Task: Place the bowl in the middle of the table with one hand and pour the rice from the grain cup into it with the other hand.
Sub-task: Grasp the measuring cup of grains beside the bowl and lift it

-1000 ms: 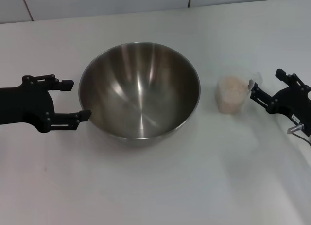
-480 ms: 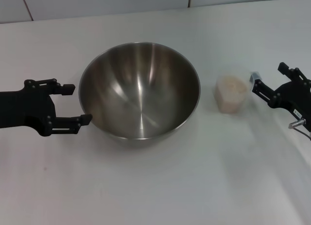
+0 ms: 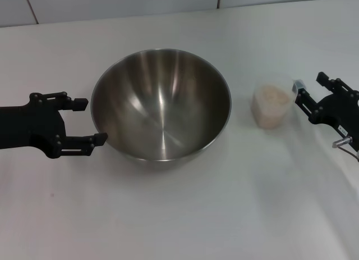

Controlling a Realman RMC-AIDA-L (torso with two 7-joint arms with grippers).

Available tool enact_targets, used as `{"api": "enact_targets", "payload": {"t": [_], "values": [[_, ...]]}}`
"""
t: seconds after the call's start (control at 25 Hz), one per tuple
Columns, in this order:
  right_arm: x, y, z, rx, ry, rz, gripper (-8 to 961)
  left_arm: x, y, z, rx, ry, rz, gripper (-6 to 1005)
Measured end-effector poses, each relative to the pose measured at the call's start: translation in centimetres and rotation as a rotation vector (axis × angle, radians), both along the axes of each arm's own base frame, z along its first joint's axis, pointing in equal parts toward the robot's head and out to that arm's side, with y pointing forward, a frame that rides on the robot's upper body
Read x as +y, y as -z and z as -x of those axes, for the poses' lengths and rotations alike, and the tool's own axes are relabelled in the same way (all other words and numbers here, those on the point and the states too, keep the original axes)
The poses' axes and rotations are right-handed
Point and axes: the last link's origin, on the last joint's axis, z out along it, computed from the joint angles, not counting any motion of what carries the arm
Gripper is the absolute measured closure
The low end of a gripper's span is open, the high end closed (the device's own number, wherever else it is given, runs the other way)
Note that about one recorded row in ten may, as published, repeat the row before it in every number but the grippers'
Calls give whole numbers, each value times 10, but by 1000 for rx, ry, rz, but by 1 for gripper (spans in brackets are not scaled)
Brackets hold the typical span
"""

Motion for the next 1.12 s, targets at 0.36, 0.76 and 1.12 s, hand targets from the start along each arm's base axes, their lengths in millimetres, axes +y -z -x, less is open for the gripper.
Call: {"api": "enact_targets", "payload": {"t": [0.36,0.76,1.12], "values": [[4,11,9,-42,-31,12,514,0,0,0,0,0,-1,172],[2,10,15,-38,-67,-5,879,1,0,-1,1,3,0,172],[-1,-7,29,-6,-169,-131,936,1,0,3,29,-3,2,172]]}}
